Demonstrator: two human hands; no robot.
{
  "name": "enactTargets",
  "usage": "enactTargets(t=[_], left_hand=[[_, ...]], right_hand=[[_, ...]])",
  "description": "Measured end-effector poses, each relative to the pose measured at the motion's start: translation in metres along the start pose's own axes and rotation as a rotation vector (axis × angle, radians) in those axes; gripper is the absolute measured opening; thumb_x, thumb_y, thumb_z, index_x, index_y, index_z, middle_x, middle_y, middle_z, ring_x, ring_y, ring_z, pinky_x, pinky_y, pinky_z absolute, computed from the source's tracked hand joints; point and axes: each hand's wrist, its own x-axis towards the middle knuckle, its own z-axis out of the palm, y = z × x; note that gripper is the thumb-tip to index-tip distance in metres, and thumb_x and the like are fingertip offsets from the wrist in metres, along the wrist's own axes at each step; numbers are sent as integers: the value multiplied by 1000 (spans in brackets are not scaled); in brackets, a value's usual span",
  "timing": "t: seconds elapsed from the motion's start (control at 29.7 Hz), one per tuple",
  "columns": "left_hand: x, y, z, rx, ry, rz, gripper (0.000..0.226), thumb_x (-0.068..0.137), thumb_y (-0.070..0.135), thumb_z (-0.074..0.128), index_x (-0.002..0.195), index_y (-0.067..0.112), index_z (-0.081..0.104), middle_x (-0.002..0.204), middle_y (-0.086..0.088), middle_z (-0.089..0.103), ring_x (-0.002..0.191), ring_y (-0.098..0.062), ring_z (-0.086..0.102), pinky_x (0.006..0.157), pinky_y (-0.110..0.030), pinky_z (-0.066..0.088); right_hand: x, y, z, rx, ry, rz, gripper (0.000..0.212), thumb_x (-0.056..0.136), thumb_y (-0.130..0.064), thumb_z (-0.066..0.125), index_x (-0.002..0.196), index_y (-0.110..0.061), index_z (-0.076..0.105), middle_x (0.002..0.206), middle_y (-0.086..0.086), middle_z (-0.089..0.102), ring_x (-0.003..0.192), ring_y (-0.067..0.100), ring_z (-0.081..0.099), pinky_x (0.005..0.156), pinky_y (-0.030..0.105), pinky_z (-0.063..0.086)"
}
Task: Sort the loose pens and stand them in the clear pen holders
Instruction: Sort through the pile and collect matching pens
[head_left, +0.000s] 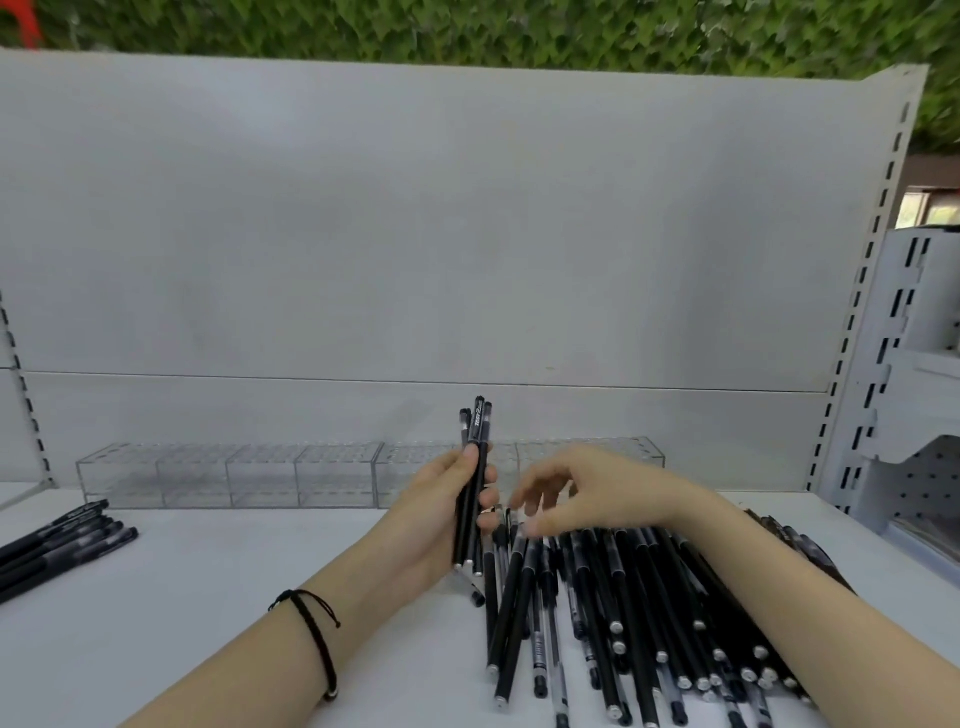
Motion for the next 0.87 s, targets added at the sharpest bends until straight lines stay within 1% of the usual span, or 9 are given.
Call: enactTargets(t=[0.1,0.17,0.27,0.4,0.47,0.54,0.61,0.71,0.87], left_hand=[[-1,-1,-1,40,-16,-20,14,101,18,47,104,6,53,74,-4,55,56,-13,50,49,-25,46],[-1,-1,-1,14,-2,-31,14,101,16,48,110,7,52,77,-3,54,54,-12,48,44,-24,42],[0,-1,-3,28,41,-56,16,101,19,47,112,9,51,71,0,51,46,-9,39,37,-19,30],[1,-1,-6,105,100,-88,20,102,28,46,107,11,53,62,3,43,43,-6,30,33,-17,24],[1,-1,-7,143,134,-92,22,102,31,46,105,11,54,60,4,41,42,-6,30,33,-17,23],[1,-1,-9,198,163,-88,24,101,33,46,102,10,54,60,4,41,42,-7,31,33,-17,23],[1,-2,-10,252,172,-83,24,101,33,47,100,10,54,61,3,42,43,-7,33,34,-18,25],[0,-2,-10,296,165,-89,24,101,32,48,96,9,52,59,3,43,43,-8,35,34,-18,27],[-3,-1,-8,375,101,-121,25,102,31,47,91,9,49,58,0,50,43,-9,44,37,-19,33]], right_hand=[[1,2,2,-178,-119,-48,30,81,-38,73,111,-32,69,113,-15,64,103,3,56,96,30,45],[1,4,2,-175,-149,-62,31,82,-37,73,113,-34,69,119,-16,61,112,6,53,101,33,42],[4,7,3,-179,-183,-67,40,86,-35,70,125,-32,63,126,-12,56,119,6,49,103,28,38],[5,9,3,-198,-227,-67,39,88,-34,68,127,-31,62,113,-12,49,112,2,43,94,15,33],[5,10,2,-187,-230,-89,33,88,-34,69,120,-32,65,112,-11,50,113,1,44,98,20,35],[4,10,1,-177,-228,-129,27,86,-35,69,113,-34,66,110,-17,52,114,1,45,106,34,36],[3,9,1,-153,-229,-149,25,84,-35,70,108,-33,66,104,-23,55,111,4,49,104,43,39],[1,7,-2,-91,-253,-132,25,85,-21,72,110,-22,68,95,-26,60,101,3,54,102,36,41],[0,6,-3,-72,-237,-130,27,84,-19,73,111,-20,70,103,-4,64,103,15,57,100,34,42]])
